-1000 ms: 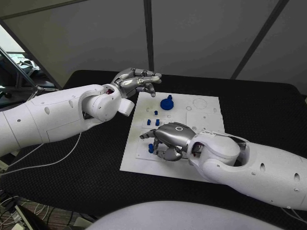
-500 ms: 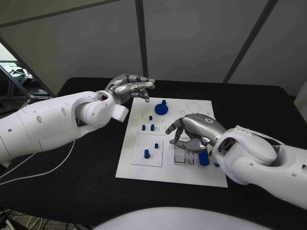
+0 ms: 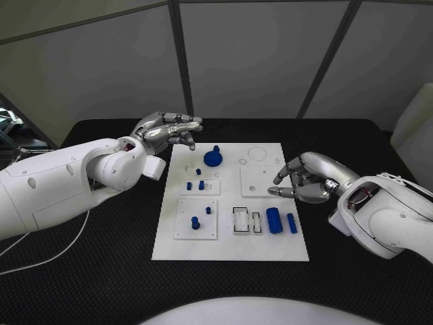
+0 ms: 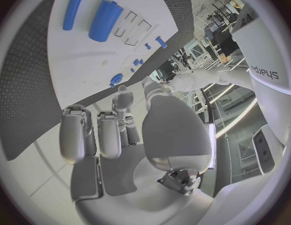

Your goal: Assemble the parts on the task board

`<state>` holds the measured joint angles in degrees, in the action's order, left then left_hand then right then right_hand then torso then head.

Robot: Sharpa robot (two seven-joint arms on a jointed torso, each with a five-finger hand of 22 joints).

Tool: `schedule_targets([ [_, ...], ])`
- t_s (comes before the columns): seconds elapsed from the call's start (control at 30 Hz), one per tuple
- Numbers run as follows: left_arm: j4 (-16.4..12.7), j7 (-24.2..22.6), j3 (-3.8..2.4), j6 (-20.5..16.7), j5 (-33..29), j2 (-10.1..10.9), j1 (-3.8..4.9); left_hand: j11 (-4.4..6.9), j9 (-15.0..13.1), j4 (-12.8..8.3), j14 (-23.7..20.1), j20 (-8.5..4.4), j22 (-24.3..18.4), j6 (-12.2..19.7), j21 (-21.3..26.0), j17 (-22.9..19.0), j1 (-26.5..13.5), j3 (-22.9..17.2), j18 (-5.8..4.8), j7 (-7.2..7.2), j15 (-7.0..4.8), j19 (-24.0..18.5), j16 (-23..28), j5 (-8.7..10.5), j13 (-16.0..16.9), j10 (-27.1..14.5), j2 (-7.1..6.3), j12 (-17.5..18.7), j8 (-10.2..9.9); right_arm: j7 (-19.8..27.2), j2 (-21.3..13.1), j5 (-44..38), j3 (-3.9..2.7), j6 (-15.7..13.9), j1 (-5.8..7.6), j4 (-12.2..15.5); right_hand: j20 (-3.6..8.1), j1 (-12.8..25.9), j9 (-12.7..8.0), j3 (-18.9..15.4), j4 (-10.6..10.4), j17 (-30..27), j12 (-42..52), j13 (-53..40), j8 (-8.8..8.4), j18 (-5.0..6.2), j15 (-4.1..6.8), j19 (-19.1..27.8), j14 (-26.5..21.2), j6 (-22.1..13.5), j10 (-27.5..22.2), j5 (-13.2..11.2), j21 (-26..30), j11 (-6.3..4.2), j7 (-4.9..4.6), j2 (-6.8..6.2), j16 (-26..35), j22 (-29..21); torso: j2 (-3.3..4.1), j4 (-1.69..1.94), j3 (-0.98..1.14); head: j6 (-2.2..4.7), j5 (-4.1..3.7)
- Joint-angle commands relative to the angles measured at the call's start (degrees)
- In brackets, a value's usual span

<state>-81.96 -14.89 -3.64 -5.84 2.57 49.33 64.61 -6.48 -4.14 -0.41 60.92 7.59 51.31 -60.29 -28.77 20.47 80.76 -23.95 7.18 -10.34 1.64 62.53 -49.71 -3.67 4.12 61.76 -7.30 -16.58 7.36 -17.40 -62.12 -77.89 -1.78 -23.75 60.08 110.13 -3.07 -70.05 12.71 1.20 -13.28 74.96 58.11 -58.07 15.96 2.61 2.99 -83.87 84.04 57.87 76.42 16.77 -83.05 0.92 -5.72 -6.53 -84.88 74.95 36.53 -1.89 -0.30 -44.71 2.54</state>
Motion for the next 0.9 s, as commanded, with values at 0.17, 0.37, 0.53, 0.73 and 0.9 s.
schedule_targets([
  [0.17, -0.16, -0.67, 0.06, 0.32, 0.07, 0.13, 0.09, 0.02, 0.05, -0.04, -0.10, -0.10, -0.06, 0.38, 0.24, -0.09, -0.02, 0.21, 3.27, 0.02, 0.46, -0.24, 0.38, -0.08, -0.06, -0.49, 0.33, -0.30, -0.27, -10.82, -2.18, -3.39, 0.54, 1.89, -1.18, 2.16, -0.21, -0.46, 1.86, -5.05, -2.93, 6.95, 8.19, -8.97, 1.09, -0.74, -0.04, -2.07, 4.47, -0.97, 1.99, -0.89, -1.17, 0.09, 0.15, -0.47, -1.27, 8.02, -0.06, -0.13, -0.07, -0.31, -1.04],
  [0.37, -0.24, -0.87, 0.09, 0.29, 0.07, 0.16, 0.09, 0.02, 0.05, -0.04, -0.10, -0.10, -0.06, 0.38, 0.24, -0.09, -0.02, 0.21, 3.27, 0.02, 0.46, -0.24, 0.38, -0.08, -0.06, -0.49, 0.33, -0.30, -0.27, -15.72, -1.92, -7.62, 1.41, 2.75, -2.68, 2.88, -0.44, 0.26, 2.88, -8.19, -3.43, 9.79, 14.44, -15.41, 1.34, -1.10, -0.34, -2.84, 4.96, -2.40, 4.50, 0.44, -2.35, 0.38, -0.15, 0.07, -2.70, 9.48, -0.18, -0.31, -0.15, -0.56, -1.54],
  [0.53, -0.36, -1.11, 0.09, 0.23, 0.07, 0.26, 0.09, 0.04, 0.04, -0.07, -0.13, -0.09, -0.06, 0.33, 0.23, -0.13, -0.01, 0.22, 3.27, 0.04, 0.46, -0.24, 0.40, -0.08, -0.06, -0.46, 0.33, -0.34, -0.24, -17.73, -0.78, -9.75, 1.61, 3.30, -4.39, 2.66, -0.52, 0.66, 3.27, -9.00, -3.48, 10.03, 15.56, -16.63, 1.58, -1.15, -0.39, -2.96, 4.99, -2.61, 4.89, 0.76, -2.55, 0.43, -0.18, 0.25, -2.83, 9.72, -0.18, -0.19, -0.20, -0.61, -1.93],
  [0.73, -0.49, -1.35, 0.09, 0.26, 0.07, 0.37, 0.09, 0.02, 0.03, 0.03, -0.15, -0.06, -0.07, 0.31, 0.23, -0.18, -0.20, 0.29, 3.25, 0.03, 0.48, -0.26, 0.42, -0.07, -0.06, -0.45, 0.35, -0.38, -0.21, -18.81, 0.72, -11.17, 1.67, 3.17, -6.22, 1.93, -0.57, 0.54, 3.71, -9.42, -3.46, 10.30, 15.87, -17.11, 1.90, -1.20, -0.42, -3.04, 5.03, -2.78, 4.86, 1.66, -2.69, 0.44, -0.19, 0.77, -2.96, 9.90, -0.16, -0.24, -0.15, -0.61, -1.75],
  [0.9, -0.60, -1.37, 0.09, 0.33, 0.07, 0.45, 0.09, 0.02, 0.03, 0.04, -0.15, -0.06, -0.07, 0.31, 0.23, -0.18, -0.22, 0.29, 3.25, 0.03, 0.48, -0.26, 0.42, -0.07, -0.06, -0.45, 0.35, -0.38, -0.20, -19.10, 2.24, -11.32, 1.68, 2.33, -6.95, 0.89, -0.60, 0.52, 4.07, -9.74, -3.45, 10.44, 16.04, -17.45, 2.14, -1.20, -0.45, -3.05, 5.04, -2.99, 4.80, 2.94, -2.72, 0.47, -0.21, 1.23, -3.03, 9.95, -0.10, -0.20, -0.17, -0.50, -1.88],
])
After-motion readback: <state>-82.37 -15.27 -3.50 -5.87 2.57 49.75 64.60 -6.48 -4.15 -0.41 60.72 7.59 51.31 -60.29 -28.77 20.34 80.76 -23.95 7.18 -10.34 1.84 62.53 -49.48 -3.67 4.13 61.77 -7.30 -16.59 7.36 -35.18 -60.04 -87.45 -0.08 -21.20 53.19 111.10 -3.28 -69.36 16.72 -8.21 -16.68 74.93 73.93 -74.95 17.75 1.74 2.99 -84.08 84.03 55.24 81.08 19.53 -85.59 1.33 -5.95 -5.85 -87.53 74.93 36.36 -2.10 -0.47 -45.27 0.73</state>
